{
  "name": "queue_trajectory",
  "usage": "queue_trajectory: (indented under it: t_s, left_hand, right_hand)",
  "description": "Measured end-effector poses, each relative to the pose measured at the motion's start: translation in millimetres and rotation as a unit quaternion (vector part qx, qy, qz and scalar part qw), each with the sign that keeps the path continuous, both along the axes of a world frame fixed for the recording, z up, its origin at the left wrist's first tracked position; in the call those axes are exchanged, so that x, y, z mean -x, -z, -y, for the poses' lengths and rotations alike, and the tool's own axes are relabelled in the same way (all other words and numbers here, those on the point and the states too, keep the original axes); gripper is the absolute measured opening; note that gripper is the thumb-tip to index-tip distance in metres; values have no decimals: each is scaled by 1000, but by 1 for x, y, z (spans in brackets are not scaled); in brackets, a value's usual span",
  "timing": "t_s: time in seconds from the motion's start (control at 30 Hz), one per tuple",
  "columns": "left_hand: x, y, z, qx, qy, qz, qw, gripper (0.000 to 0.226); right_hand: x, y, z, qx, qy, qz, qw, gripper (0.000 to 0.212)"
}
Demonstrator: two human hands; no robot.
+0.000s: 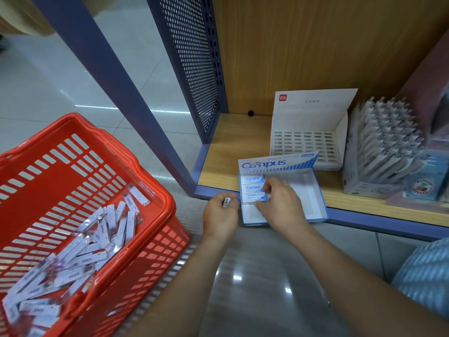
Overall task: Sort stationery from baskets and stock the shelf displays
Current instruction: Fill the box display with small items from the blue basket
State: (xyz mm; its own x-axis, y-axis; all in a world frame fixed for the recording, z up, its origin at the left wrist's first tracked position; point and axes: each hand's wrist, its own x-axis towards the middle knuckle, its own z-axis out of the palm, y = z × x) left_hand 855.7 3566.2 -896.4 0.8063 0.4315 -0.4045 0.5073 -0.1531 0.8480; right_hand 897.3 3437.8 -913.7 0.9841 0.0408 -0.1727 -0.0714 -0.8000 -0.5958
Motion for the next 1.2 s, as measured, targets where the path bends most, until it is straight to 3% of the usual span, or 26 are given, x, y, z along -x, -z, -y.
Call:
queue_trajectory:
  t_s: [0.07, 0.13, 0.17, 0.23, 0.27, 0.3, 0.53, 0.67, 0.73, 0.83, 1.0, 1.2]
  left_hand:
    - [1, -7, 0, 100, -36, 34, 994, 13]
    - [1, -17, 3, 183, -51, 54, 980, 11]
    - [2, -21, 5, 203, -49, 62, 976, 12]
    - [2, -26, 7, 228, -42, 79, 970, 12]
    - [3, -30, 8, 240, -39, 83, 966, 12]
    - [3, -31, 8, 249, -36, 83, 964, 12]
    - [3, -27, 1, 259, -64, 80, 960, 10]
    - [9, -25, 4, 228, -53, 63, 970, 27]
    - [11, -21, 6, 169, -60, 58, 982, 21]
    - [12, -17, 1, 80, 7, 55, 995, 8]
    - [7, -13, 2, 10, 116, 50, 992, 19]
    - [8, 1, 3, -79, 115, 2, 990, 28]
  right_hand:
    - [-2, -6, 1, -30, 14, 9, 999, 26]
    - [-2, -19, 1, -166, 44, -56, 984, 16]
    - [0, -29, 0, -276, 56, -137, 950, 14]
    - [8, -45, 0, -462, 50, -311, 829, 13]
    - [12, -49, 1, -501, 36, -351, 790, 13]
    - [14, -50, 1, -518, 24, -362, 775, 13]
    - [17, -46, 2, -520, 92, -281, 801, 10]
    - [19, -46, 3, -517, 107, -282, 802, 10]
    - [20, -47, 0, -474, 102, -274, 831, 13]
    - [17, -42, 3, -398, 85, -218, 887, 19]
    - [14, -34, 11, -395, 91, -181, 896, 3]
    - [10, -7, 15, -314, 175, -139, 923, 17]
